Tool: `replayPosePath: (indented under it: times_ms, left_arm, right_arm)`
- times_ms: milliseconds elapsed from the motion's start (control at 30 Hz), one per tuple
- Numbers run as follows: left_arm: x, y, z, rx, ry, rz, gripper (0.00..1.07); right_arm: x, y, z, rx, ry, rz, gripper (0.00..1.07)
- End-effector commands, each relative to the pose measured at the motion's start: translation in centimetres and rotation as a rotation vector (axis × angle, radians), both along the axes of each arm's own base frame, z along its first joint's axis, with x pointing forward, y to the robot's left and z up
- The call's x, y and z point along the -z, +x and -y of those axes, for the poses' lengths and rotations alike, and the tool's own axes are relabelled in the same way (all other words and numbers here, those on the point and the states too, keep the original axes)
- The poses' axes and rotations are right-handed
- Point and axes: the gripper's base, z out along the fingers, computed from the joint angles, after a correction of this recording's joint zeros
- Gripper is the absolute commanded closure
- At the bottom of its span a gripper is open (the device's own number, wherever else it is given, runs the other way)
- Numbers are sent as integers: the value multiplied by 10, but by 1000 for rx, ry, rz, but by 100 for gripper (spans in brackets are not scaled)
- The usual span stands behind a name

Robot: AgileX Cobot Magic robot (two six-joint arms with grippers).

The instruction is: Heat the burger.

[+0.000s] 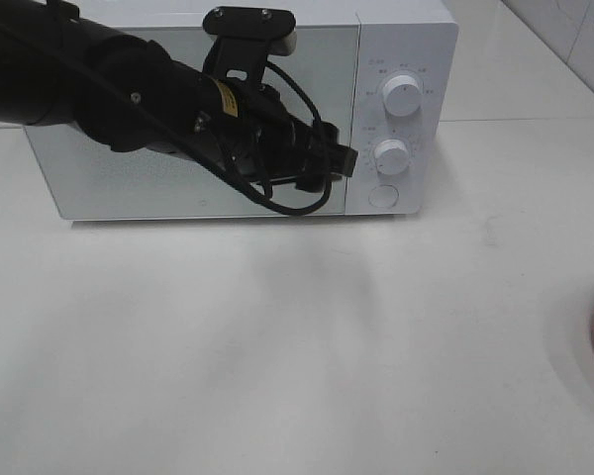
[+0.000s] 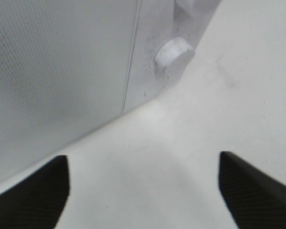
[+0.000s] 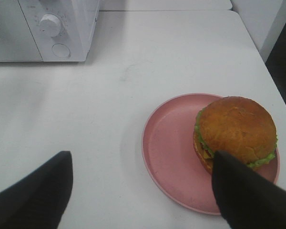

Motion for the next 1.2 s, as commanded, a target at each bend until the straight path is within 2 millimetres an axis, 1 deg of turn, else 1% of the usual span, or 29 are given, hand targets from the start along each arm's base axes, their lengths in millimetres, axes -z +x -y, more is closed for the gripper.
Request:
replayPosePath:
  times_ms: [33,67,100,133,167,300,333,467,533,567,600,633,667,700,733,767,800,833,867,900,933,967,1000,1033,1067,1100,1133,1167,1200]
  left_arm:
    - [-8,-14,-7,14,76,-93,6]
    - [-13,-20,-12,19,115,-133,7]
    - [-13,-20,-12,19,115,-133,7]
    - [-18,-26,-17,22,154,-176,7]
    - [-18,-26,-17,22,154,-176,7]
    - [-26,-37,-27,28,219,-248,7]
    - [-29,-44,-34,32,264,-307,7]
    - [-34,-50,-42,26,302,-365,8]
    - [-35,-50,-55,-2,340,-434,8]
    - [-35,-50,-55,-2,340,-434,8]
    - [-37,-49,-61,-15,348,-450,8]
    - [-42,-46,-73,-42,354,-469,8]
    - [-42,-46,-73,-42,354,-469,8]
    - [-45,-45,-78,-56,350,-470,8]
    - [-55,-42,-92,-95,334,-468,8]
    - [-55,-42,-92,-95,334,-468,8]
    - [-63,-39,-106,-135,317,-467,8]
    - [-67,-37,-115,-156,312,-467,8]
    - [-67,-37,-115,-156,312,-467,8]
    - [-77,-35,-131,-191,300,-459,8]
    - [-81,-35,-140,-212,296,-460,8]
    - [-81,-35,-140,-212,296,-460,8]
    - [-90,-35,-157,-249,287,-458,8]
    - [-90,-35,-157,-249,287,-458,8]
    - [-97,-36,-174,-290,279,-462,8]
    - [-100,-37,-183,-313,276,-465,8]
    - [-100,-37,-183,-313,276,-465,8]
    - [-106,-39,-198,-351,273,-475,8]
    - [-109,-40,-205,-367,273,-476,8]
  right_arm:
    - [-1,-4,0,3,-5,36,31]
    - [-1,-4,0,3,-5,36,31]
    - [-1,-4,0,3,-5,36,31]
    - [-1,-4,0,3,-5,36,31]
    - [-1,-4,0,3,-5,36,31]
    - [-1,-4,0,3,-5,36,31]
    - [-1,-4,0,3,-5,36,31]
    - [-1,-4,0,3,-5,36,31]
    - [-1,-4,0,3,-5,36,31]
    - [-1,-4,0,3,-5,36,31]
    - [-1,-4,0,3,-5,36,31]
    - [-1,-4,0,3,-5,36,31]
    - [-1,-4,0,3,-5,36,31]
    - [-1,-4,0,3,-5,36,31]
    - [-1,-4,0,3,-5,36,31]
    - [-1,-4,0,3,-5,36,31]
    - [-1,-4,0,3,-5,36,31]
    - [-1,-4,0,3,-5,36,31]
    - [-1,-4,0,3,-5,36,31]
    - [-1,-4,0,3,-5,36,31]
    - [-1,-4,0,3,-5,36,31]
    - [-1,-4,0,3,-5,36,31]
    - [-1,-4,0,3,-5,36,31]
    - [-1,-4,0,3,-5,36,31]
    - [-1,-4,0,3,-5,36,31]
    - [-1,-4,0,3,-5,36,31]
    - [-1,-4,0,3,-5,36,31]
    - [-1,-4,0,3,-5,36,31]
    - [-1,-4,0,3,-5,36,31]
